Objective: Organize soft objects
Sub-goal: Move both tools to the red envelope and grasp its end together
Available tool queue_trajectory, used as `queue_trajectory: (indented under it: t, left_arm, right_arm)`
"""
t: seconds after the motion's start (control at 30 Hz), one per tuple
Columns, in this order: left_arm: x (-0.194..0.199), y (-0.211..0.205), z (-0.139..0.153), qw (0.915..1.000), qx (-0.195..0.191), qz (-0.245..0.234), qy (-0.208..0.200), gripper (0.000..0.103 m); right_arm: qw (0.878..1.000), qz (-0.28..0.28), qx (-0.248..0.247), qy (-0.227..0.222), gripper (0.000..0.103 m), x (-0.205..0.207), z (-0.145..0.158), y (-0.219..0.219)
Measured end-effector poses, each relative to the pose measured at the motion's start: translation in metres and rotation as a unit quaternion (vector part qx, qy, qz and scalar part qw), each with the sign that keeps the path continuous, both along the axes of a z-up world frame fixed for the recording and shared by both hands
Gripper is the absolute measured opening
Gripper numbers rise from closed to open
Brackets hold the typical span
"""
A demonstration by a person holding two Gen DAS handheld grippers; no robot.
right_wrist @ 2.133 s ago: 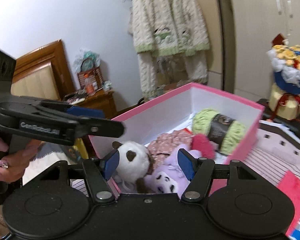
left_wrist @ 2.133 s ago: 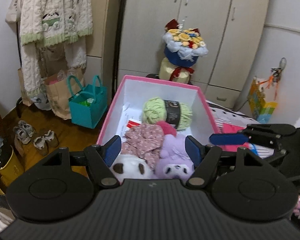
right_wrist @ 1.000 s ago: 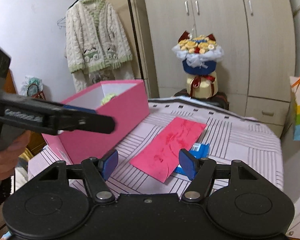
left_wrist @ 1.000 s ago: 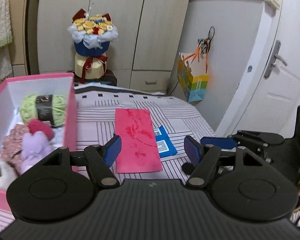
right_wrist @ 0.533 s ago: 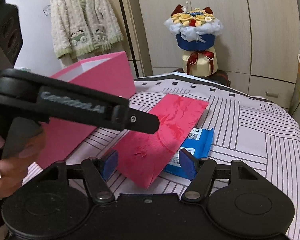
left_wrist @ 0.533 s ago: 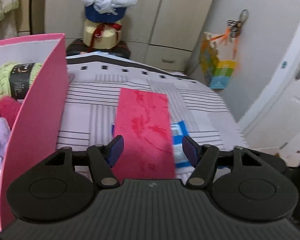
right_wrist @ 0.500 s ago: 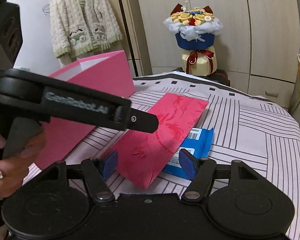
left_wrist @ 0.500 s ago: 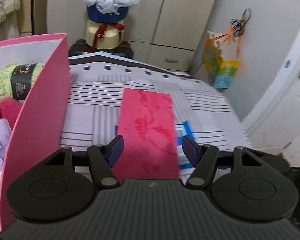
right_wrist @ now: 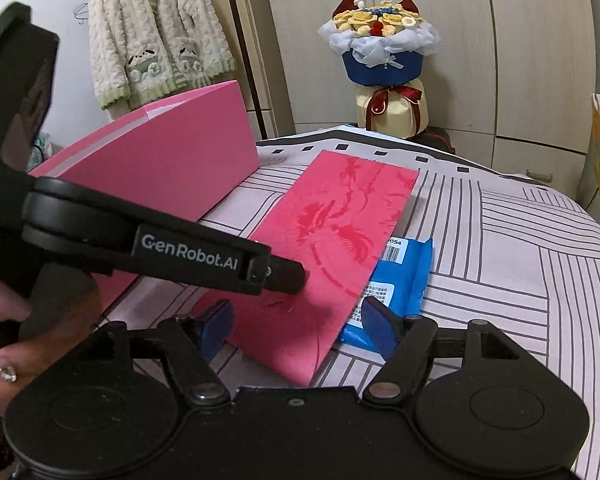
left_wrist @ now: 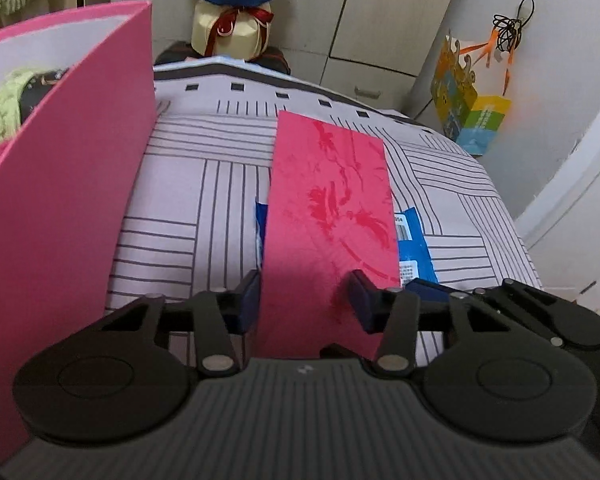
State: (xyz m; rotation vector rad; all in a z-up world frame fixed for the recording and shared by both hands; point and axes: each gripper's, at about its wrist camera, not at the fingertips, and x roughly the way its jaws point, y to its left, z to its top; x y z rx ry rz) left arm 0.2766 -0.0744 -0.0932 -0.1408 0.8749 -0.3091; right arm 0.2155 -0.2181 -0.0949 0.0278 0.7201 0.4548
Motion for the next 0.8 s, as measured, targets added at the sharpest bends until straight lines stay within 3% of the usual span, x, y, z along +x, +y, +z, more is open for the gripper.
queue_trajectory:
  t: [0.23, 0.47, 0.53, 0.67, 0.8]
  left_arm:
    - [-0.005, 0.001, 0.001, 1.0000, -0.009, 0.000, 0.001, 0.037]
    - [-0.010, 0.001, 0.001, 0.9997, -0.021, -0.005, 0.008, 0.037]
    - [-0.011, 0.002, 0.000, 0.9996, -0.025, -0.006, 0.008, 0.037]
    - [-0.014, 0.002, -0.002, 0.9997, -0.023, 0.001, 0.004, 0.035]
    - [-0.018, 0.004, 0.001, 0.9995, -0.028, 0.012, -0.002, 0.035]
  right_arm:
    - [1.000, -0.015, -0.006, -0.005, 0.092, -0.001, -0.003, 0.011]
    - [0.999, -0.030, -0.039, -0.021, 0.097, -0.001, -0.006, 0.023]
    - [0.998, -0.038, -0.041, -0.024, 0.095, -0.001, -0.006, 0.023]
    - [0.997, -0.060, -0.033, -0.031, 0.078, -0.005, -0.004, 0.017]
    - [0.997, -0.068, -0.017, -0.030, 0.071, -0.011, -0.003, 0.012]
